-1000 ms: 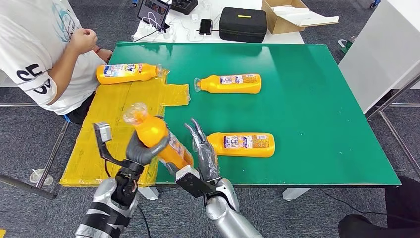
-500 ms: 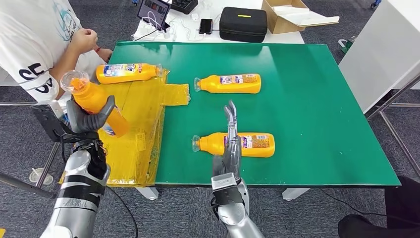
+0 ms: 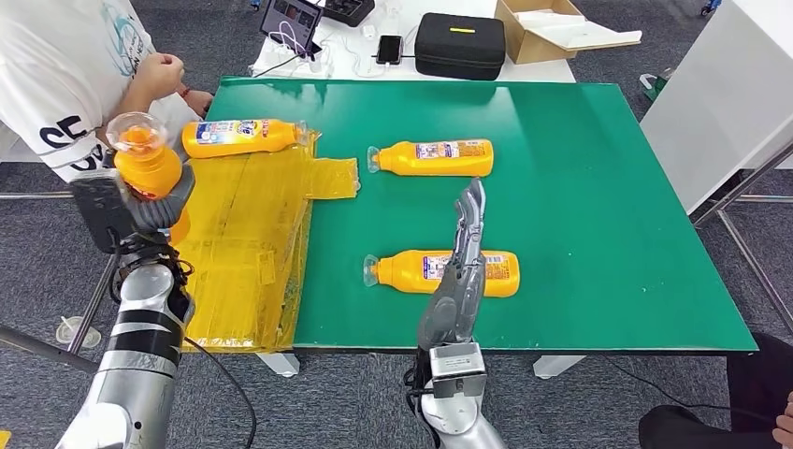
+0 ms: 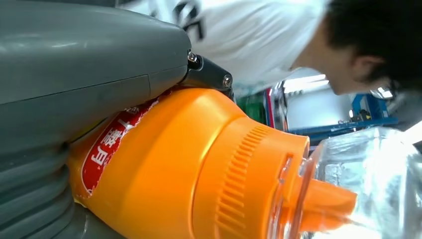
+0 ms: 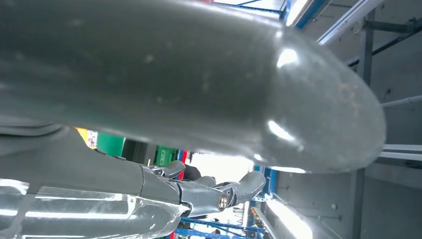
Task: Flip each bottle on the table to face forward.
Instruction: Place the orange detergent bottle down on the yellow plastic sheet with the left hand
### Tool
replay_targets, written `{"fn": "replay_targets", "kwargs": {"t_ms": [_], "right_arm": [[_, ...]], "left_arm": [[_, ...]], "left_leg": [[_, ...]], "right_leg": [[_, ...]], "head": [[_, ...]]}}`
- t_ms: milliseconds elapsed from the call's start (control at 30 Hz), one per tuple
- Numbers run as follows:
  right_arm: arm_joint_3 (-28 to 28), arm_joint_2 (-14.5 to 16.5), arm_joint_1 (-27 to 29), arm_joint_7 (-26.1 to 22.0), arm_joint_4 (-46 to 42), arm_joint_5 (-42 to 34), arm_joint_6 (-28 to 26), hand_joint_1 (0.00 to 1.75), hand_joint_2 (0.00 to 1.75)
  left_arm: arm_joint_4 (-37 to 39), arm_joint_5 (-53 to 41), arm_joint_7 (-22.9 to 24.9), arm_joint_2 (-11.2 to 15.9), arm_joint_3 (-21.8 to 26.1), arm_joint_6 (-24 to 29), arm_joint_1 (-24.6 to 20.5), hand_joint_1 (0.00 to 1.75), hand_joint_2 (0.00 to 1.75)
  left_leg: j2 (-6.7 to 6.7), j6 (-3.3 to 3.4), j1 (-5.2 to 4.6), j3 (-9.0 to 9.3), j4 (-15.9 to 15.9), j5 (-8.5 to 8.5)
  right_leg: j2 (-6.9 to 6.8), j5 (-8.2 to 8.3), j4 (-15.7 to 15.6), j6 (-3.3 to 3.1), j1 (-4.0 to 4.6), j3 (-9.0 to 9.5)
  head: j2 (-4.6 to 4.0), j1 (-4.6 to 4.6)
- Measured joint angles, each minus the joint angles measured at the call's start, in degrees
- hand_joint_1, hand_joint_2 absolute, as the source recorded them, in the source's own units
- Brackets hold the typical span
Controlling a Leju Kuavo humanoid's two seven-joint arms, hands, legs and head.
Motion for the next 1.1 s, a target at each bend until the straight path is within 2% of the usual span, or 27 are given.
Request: {"fn": "replay_targets", "kwargs": {"t_ms": [133, 267, 433, 533, 800, 867, 933, 1000, 1100], "right_arm": [[0.1, -0.26, -0.39, 0.0, 0.03, -2.0, 3.02, 0.0, 0.0], [-0.03, -0.36, -0.79, 0.0, 0.44, -2.98, 6.37, 0.0, 0.0], [-0.59, -0.5, -0.79, 0.0, 1.33, -3.95, 9.58, 0.0, 0.0], [-0.8, -0.47, -0.86, 0.0, 2.41, -4.42, 11.06, 0.0, 0.0], [-1.28, 0.1, -1.44, 0.0, 5.72, -4.7, 12.83, 0.0, 0.0], [-1.35, 0.27, -1.54, 0.0, 6.52, -4.63, 13.22, 0.0, 0.0], [-1.39, 0.49, -1.65, 0.0, 7.29, -4.57, 13.6, 0.0, 0.0], [-1.44, 0.74, -1.89, 0.0, 8.21, -4.49, 13.95, 0.0, 0.0], [-1.53, 1.04, -2.14, 0.0, 9.55, -4.27, 14.36, 0.0, 0.0]], "left_arm": [[7.29, -21.56, 3.89, 2.5, -4.89, 2.1, -2.85, 1.75, 1.75], [15.7, -34.55, 5.95, 5.36, -11.43, -4.06, -4.52, 1.75, 1.75], [22.54, -39.38, 5.78, 8.39, -17.31, -13.69, -4.63, 1.75, 1.75], [25.02, -40.43, 5.6, 9.82, -19.61, -17.71, -4.65, 1.75, 1.75], [28.35, -40.84, 5.18, 11.98, -22.73, -22.77, -5.38, 1.72, 1.75], [28.68, -40.51, 5.17, 12.18, -22.96, -23.57, -5.5, 1.05, 1.75], [28.93, -40.21, 5.15, 12.38, -23.19, -24.13, -5.62, 0.2, 1.75], [29.21, -39.79, 5.13, 12.54, -23.35, -24.77, -5.64, 0.0, 1.75], [29.51, -38.8, 4.93, 12.64, -23.38, -25.74, -5.58, 0.0, 1.75]], "left_leg": [[-0.01, 0.0, 0.0, 0.0, 0.0, 0.0], [0.08, -0.01, 0.0, 0.06, 0.0, 0.0], [0.16, -0.02, 0.01, 0.05, 0.0, 0.0], [0.16, -0.02, 0.05, 0.03, -0.01, 0.0], [0.11, -0.03, 0.07, 0.07, -0.02, 0.0], [0.11, -0.05, 0.07, 0.1, -0.02, 0.01], [0.11, -0.07, 0.07, 0.14, -0.02, 0.02], [0.13, -0.08, 0.08, 0.17, -0.03, 0.03], [0.09, -0.1, 0.12, 0.17, -0.03, 0.05]], "right_leg": [[0.0, 0.0, 0.0, 0.0, 0.0, 0.02], [0.08, 0.02, 0.0, -0.01, 0.0, 0.03], [0.16, 0.02, 0.01, -0.02, 0.01, -0.03], [0.16, 0.0, 0.01, -0.03, 0.04, -0.04], [0.15, 0.01, 0.01, -0.04, 0.04, 0.03], [0.15, 0.02, 0.01, -0.04, 0.04, 0.06], [0.16, 0.02, 0.01, -0.05, 0.05, 0.09], [0.16, 0.03, 0.01, -0.06, 0.06, 0.1], [0.15, 0.02, 0.02, -0.06, 0.09, 0.14]], "head": [[-0.01, -0.01], [-0.01, -0.01], [0.0, -0.01], [0.0, -0.01], [-0.01, -0.01], [-0.01, -0.01], [-0.01, -0.01], [0.0, -0.02], [0.0, -0.02]]}}
